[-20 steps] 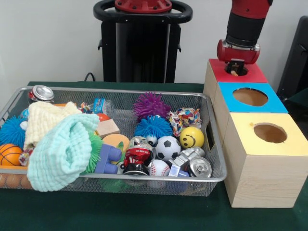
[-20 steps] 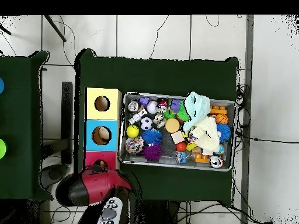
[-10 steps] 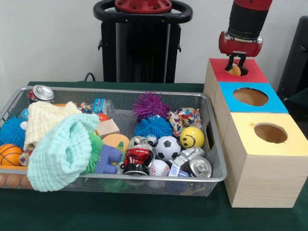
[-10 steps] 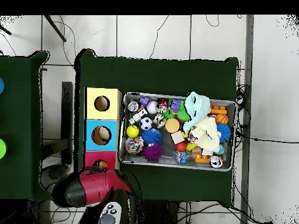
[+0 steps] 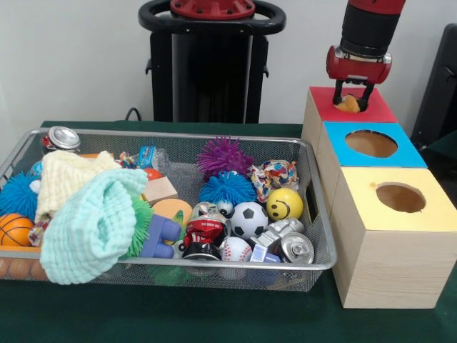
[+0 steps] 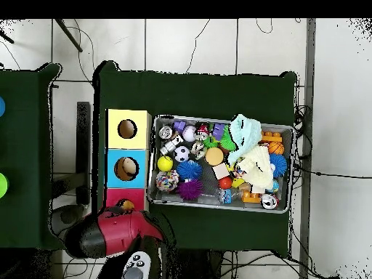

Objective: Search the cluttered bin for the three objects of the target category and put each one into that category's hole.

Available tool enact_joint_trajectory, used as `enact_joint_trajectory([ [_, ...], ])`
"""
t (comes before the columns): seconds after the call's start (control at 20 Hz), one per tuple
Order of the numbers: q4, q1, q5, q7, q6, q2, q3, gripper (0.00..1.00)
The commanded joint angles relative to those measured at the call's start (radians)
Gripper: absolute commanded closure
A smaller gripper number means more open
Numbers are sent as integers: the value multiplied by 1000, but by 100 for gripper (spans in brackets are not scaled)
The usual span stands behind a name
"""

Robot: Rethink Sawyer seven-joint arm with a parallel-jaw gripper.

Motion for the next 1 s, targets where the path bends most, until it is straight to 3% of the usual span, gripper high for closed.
enact_joint_trajectory([
  [0.05, -43, -21, 34, 127, 66, -17, 37, 0],
  [1.0, -39, -24, 25, 120, 51, -25, 36, 0],
])
